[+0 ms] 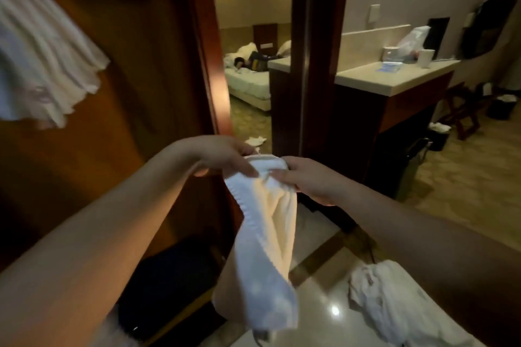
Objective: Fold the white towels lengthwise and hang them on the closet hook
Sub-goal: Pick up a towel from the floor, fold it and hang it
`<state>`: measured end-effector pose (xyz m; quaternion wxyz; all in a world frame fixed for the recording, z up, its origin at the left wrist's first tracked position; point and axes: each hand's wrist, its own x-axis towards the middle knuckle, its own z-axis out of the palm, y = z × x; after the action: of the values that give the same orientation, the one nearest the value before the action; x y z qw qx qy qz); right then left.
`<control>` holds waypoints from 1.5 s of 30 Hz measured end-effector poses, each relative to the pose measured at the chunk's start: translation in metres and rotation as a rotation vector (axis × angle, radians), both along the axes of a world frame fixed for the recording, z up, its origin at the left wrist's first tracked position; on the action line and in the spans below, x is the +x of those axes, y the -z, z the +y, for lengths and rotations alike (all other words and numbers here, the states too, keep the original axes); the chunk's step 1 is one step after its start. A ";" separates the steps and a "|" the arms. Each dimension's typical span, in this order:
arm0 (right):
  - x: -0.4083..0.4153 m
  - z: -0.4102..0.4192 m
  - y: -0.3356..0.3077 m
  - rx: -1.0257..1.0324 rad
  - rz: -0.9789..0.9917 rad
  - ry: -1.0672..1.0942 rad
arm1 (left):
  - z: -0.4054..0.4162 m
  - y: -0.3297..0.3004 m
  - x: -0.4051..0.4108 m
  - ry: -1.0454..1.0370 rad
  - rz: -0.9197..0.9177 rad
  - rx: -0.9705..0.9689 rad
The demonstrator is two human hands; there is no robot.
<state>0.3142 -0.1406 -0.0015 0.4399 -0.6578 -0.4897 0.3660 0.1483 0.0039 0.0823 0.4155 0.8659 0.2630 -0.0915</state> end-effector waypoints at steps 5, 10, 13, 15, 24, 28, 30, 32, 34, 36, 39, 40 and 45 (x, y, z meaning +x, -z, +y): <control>-0.112 0.026 -0.002 0.119 0.113 -0.005 | 0.020 0.015 -0.148 -0.247 -0.192 -0.098; -0.230 0.051 -0.014 0.154 -0.009 -0.085 | 0.024 0.026 -0.263 -0.400 -0.539 -0.259; -0.291 0.065 -0.038 0.210 -0.062 -0.133 | 0.021 0.025 -0.308 -0.394 -0.584 -0.197; -0.319 0.075 -0.054 0.267 -0.082 -0.108 | 0.020 0.021 -0.336 -0.404 -0.632 -0.201; -0.383 0.101 -0.097 0.425 -0.057 -0.098 | 0.013 0.061 -0.415 -0.563 -0.277 0.078; -0.393 0.100 -0.100 0.406 -0.073 -0.131 | 0.014 0.064 -0.447 -0.714 -0.521 0.134; -0.394 0.099 -0.103 0.337 -0.178 -0.181 | 0.017 0.055 -0.457 -0.731 -0.648 0.173; -0.393 0.099 -0.107 0.283 -0.282 -0.219 | 0.020 0.045 -0.463 -0.700 -0.676 0.228; -0.390 0.099 -0.113 0.326 -0.325 -0.177 | 0.025 0.039 -0.470 -0.682 -0.630 0.305; -0.385 0.099 -0.118 0.415 -0.301 -0.084 | 0.031 0.039 -0.479 -0.667 -0.481 0.405; -0.377 0.101 -0.116 0.469 -0.285 0.006 | 0.041 0.053 -0.494 -0.660 -0.277 0.460; -0.375 0.103 -0.113 0.476 -0.282 0.027 | 0.045 0.058 -0.500 -0.669 -0.222 0.491; -0.356 0.108 -0.099 0.465 -0.139 0.173 | 0.063 0.077 -0.543 -0.795 -0.033 0.562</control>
<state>-0.0417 -0.0322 0.0976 0.5742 -0.6019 -0.5318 0.1588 -0.3947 0.0670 0.0051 0.1724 0.7785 0.5812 0.1628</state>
